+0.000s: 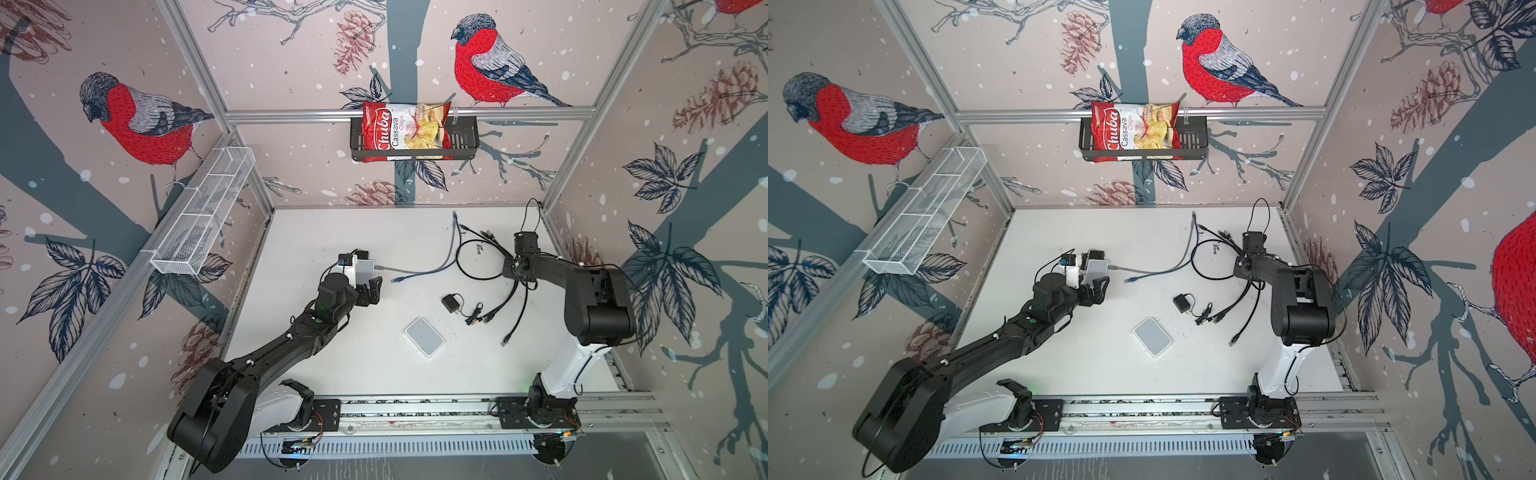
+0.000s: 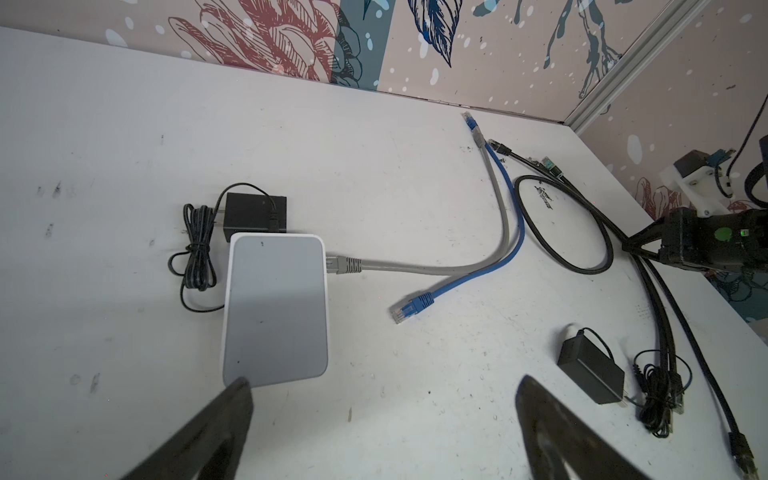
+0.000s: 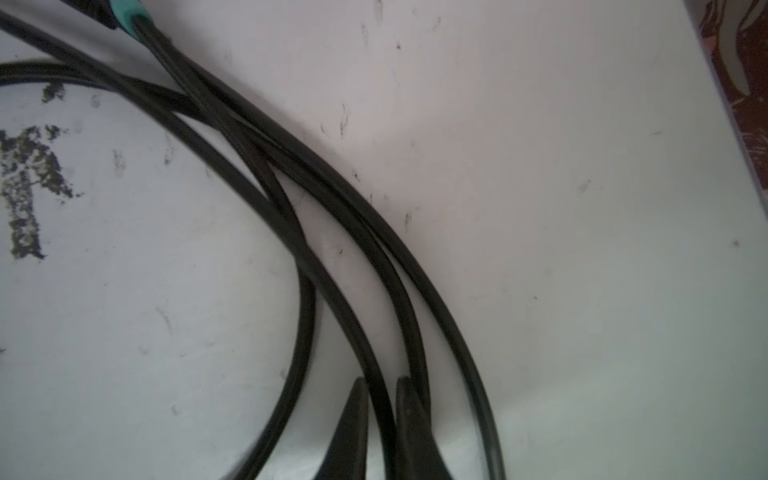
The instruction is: Insert the plug into the switch port
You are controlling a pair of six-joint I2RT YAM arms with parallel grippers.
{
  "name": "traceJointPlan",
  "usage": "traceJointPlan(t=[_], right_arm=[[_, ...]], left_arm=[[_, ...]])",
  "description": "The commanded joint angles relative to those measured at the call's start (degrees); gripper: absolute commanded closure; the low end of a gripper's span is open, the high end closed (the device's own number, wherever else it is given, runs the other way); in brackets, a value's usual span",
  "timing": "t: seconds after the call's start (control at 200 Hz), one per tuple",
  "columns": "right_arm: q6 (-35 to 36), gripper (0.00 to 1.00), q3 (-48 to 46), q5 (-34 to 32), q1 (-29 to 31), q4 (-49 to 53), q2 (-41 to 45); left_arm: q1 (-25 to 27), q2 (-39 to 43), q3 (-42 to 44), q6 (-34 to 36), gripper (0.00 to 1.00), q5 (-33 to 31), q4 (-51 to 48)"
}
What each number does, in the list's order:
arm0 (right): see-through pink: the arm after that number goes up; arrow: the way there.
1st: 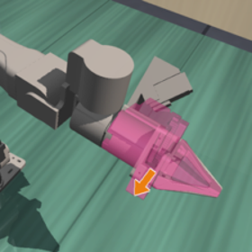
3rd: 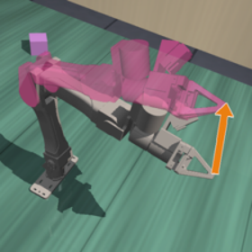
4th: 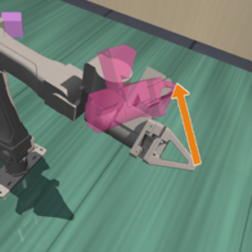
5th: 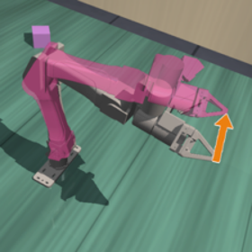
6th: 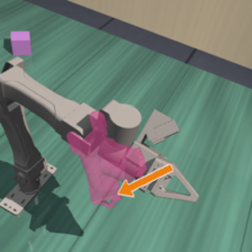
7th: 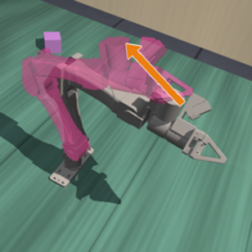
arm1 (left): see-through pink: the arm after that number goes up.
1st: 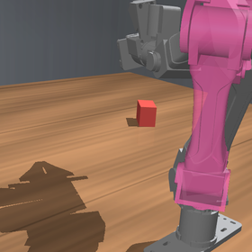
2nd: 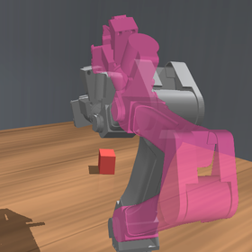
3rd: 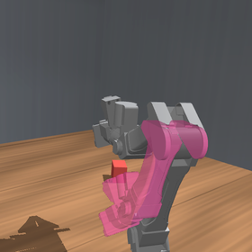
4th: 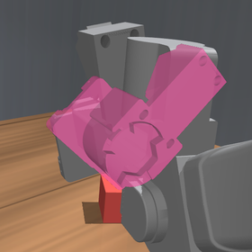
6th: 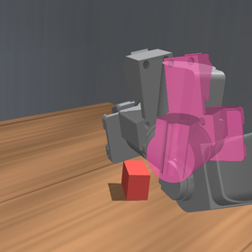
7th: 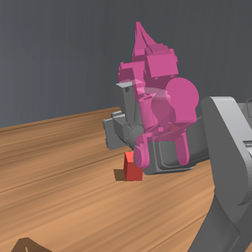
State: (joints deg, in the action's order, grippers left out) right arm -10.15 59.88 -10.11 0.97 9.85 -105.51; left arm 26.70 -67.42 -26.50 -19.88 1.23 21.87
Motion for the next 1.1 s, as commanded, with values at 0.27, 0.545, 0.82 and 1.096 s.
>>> traceJointPlan(t=[0.27, 0.545, 0.82, 1.096], right_arm=[[1.0, 1.00, 1.3, 2.8, -0.1, 2.3, 4.1], [1.3, 1.00, 4.3, 7.7, 1.4, 5.9, 10.8], [-2.9, 1.00, 5.0, 14.3, 3.6, 3.1, 16.4], [-2.9, 1.00, 7.2, 16.3, 6.9, 3.5, 18.5]], left_arm=[[5.2, -3.0, -3.6, 8.3, 0.03, -3.5, -1.7], [9.6, -4.6, -4.7, 15.7, 0.03, -1.2, 1.6], [16.1, -8.4, -8.0, 20.3, 0.06, 3.5, 4.6], [20.7, -18.1, -15.0, 21.5, 0.06, 8.0, 6.2]])
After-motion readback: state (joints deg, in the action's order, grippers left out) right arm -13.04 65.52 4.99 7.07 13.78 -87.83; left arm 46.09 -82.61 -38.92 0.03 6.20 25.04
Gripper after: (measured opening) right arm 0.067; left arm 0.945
